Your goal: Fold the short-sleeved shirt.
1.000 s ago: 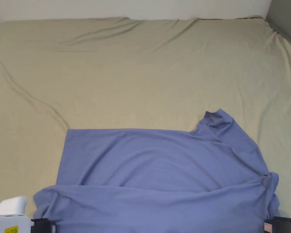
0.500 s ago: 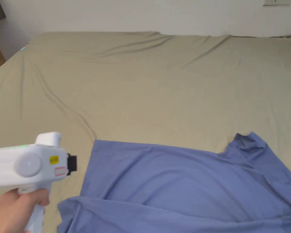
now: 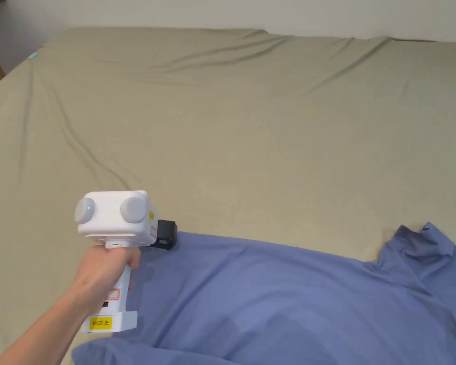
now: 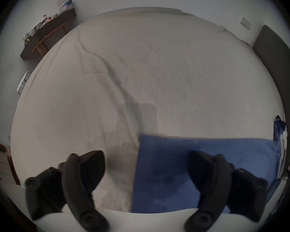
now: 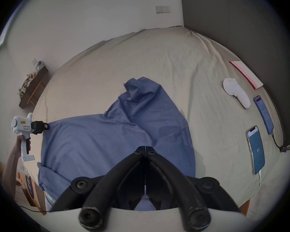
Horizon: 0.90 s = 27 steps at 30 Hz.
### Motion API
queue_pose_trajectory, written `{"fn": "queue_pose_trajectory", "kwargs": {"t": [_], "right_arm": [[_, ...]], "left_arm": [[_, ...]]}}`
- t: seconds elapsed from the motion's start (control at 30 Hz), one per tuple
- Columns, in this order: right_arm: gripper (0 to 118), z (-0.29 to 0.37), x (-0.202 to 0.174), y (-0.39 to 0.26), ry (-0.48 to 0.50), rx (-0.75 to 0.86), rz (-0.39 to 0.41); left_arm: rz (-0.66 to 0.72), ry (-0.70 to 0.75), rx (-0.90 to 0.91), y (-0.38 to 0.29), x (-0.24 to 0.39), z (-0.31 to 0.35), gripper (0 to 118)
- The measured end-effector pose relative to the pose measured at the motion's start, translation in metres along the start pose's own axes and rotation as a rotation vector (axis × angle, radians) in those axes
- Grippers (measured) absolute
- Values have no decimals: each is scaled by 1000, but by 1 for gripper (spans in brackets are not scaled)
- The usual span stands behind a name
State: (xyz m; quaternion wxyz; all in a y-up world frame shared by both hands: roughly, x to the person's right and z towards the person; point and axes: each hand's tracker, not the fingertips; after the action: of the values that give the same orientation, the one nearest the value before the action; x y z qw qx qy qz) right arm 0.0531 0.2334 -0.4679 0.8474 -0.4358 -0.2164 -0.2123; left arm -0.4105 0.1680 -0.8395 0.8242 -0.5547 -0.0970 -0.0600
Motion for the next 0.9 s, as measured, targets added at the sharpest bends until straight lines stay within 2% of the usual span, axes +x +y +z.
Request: {"fn": "queue_pose_trajectory", "kwargs": {"t": [0.07,0.1,0.13,0.17,0.2,0.43,0.5,0.53,0.57,0.6,0.63,0.7,0.8,0.83,0.87,0.9], "right_arm": [[0,-10,6,9,-23,-7,5],[0,-15,9,14,-30,-13,11],[0,-20,10,21,-38,-13,23],[0,-25,13,26,-53,-13,27],[0,-30,17,32,-59,-21,36],[0,-59,37,65,-144,-35,27],[1,-73,42,73,-168,-67,46],[37,-83,44,78,-169,-83,48],[83,-91,46,80,-157,-112,42],[113,-100,49,79,-105,-150,32],[117,-107,50,79,-58,-173,41],[117,-118,47,80,-117,-270,62],[112,-136,43,76,-145,-265,112],[95,-138,44,75,-129,-274,111],[89,-138,44,74,-111,-277,111],[76,-129,40,73,-185,-243,152]], "left_arm": [[-20,-10,4,-5,4,3,70],[-23,-6,12,-2,3,8,44],[-36,-29,33,-3,2,15,8],[-42,-45,58,-4,3,21,8],[-42,-38,56,-5,3,26,3],[-40,-50,35,6,7,26,3],[-32,-56,26,0,13,36,3],[-31,-54,26,-1,13,36,3],[-31,-54,24,-2,14,36,3],[-26,-56,24,-2,13,36,3],[-22,-57,21,-2,14,37,3],[-19,-59,17,-3,15,37,3],[-32,-51,12,1,13,33,3],[-33,-49,10,0,14,33,3],[-32,-50,6,-1,14,33,3],[-32,-50,3,1,11,30,3]]}}
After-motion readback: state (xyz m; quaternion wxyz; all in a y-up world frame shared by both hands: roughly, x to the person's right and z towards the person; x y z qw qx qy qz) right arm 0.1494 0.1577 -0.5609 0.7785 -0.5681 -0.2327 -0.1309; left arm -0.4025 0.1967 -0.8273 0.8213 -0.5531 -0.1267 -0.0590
